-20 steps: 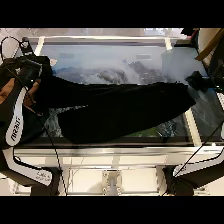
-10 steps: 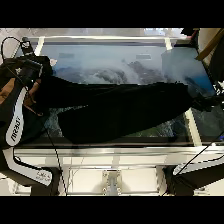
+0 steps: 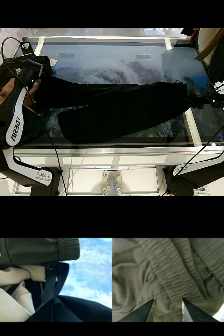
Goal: Fold the clothes and pants, and hang the long-sleeved shirts on hangers.
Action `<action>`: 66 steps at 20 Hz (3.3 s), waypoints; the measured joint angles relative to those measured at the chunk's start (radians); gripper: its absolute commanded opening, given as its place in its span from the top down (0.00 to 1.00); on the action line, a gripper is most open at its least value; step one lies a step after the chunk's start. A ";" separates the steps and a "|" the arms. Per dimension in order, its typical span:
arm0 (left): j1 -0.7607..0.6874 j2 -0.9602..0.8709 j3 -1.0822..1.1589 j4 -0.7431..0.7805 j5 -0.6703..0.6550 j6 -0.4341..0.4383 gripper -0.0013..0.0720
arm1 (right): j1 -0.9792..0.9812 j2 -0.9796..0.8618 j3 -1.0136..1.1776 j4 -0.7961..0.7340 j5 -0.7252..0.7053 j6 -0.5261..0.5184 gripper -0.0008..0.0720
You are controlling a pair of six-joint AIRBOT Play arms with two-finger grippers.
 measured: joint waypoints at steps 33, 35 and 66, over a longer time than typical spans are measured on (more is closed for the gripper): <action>0.000 0.000 0.000 -0.015 -0.006 0.000 0.97 | -0.073 -0.104 0.024 0.072 0.069 -0.140 0.46; 0.000 0.000 0.000 -0.016 -0.006 0.000 0.97 | -0.066 -0.112 0.025 0.127 0.074 -0.173 0.62; 0.022 -0.171 0.302 -0.151 -0.142 0.200 0.08 | 0.192 -0.211 0.417 0.479 -0.600 0.213 0.36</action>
